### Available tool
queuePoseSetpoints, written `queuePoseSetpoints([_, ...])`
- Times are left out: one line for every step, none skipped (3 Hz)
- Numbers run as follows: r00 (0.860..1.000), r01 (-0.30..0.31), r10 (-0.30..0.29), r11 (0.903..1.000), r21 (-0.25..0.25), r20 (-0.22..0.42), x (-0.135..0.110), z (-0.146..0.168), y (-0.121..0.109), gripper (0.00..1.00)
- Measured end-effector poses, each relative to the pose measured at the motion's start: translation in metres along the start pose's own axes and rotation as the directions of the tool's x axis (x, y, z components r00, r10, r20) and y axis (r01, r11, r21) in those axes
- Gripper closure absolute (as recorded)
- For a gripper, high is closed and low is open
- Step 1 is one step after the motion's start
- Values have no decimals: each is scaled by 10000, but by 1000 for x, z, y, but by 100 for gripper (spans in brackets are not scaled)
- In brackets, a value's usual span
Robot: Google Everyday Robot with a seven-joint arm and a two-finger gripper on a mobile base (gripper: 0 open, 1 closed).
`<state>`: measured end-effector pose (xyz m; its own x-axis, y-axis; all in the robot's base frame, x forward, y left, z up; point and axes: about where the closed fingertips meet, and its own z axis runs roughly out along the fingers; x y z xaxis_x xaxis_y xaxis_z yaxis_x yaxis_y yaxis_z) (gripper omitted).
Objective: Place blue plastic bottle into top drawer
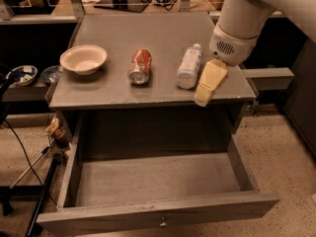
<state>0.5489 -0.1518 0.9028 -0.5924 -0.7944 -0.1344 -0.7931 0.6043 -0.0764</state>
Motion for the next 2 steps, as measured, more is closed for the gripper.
queuePoseSetpoints([10000,0,0,10000,1,2,0,0,0,0])
queuePoseSetpoints([9995,295,-297,9994,174,112,-13,-5,-9,0])
